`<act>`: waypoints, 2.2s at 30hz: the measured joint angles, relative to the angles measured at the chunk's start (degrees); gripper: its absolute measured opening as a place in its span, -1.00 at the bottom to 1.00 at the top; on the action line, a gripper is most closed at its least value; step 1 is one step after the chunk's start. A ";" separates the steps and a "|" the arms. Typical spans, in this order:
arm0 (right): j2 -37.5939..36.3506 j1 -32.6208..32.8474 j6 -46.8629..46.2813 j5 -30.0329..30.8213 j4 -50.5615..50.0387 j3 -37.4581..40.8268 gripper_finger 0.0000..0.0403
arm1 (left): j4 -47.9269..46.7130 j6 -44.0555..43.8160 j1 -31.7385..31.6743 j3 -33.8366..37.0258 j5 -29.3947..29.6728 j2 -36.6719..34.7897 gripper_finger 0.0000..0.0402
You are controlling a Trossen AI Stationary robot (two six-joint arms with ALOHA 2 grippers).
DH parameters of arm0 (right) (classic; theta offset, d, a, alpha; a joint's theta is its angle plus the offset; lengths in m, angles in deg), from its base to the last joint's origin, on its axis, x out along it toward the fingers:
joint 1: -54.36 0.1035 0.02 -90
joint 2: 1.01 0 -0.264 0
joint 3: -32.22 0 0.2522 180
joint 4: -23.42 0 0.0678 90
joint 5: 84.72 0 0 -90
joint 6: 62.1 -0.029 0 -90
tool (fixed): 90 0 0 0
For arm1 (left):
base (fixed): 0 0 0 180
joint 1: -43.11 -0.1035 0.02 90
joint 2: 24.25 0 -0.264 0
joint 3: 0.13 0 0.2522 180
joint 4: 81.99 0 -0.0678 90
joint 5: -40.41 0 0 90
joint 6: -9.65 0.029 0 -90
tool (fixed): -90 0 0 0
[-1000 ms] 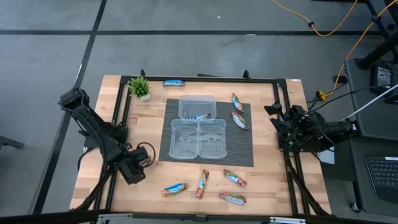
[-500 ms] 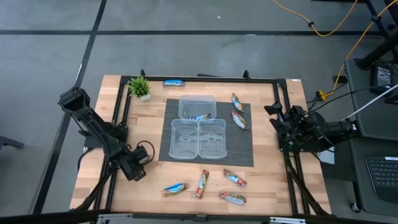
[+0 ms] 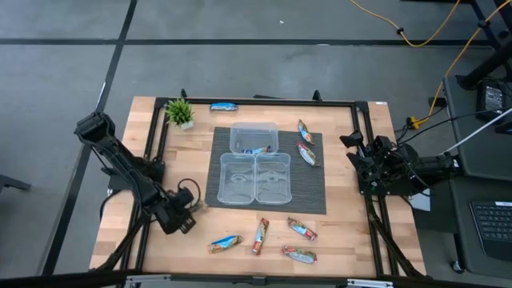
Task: Pick and place Granola Bars by type
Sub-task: Put the yellow granola bar into the bottom left transparent bin
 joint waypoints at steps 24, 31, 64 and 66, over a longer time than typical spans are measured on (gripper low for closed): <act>-0.01 0.00 -0.14 0.92 -2.60 0.00 0.71 | -0.59 64.96 -22.09 -45.56 21.48 -9.99 -0.95; 0.00 0.00 -0.23 0.92 -2.60 0.00 0.71 | -6.90 61.29 -28.13 -51.41 15.82 -8.21 -0.95; -0.02 0.00 -0.20 0.96 -6.21 0.00 0.71 | -13.16 52.20 -44.13 -35.91 -13.49 17.07 -0.92; -0.01 0.00 -0.20 0.96 -6.21 0.00 0.71 | -11.78 50.66 -43.75 -33.51 -14.29 17.07 -0.92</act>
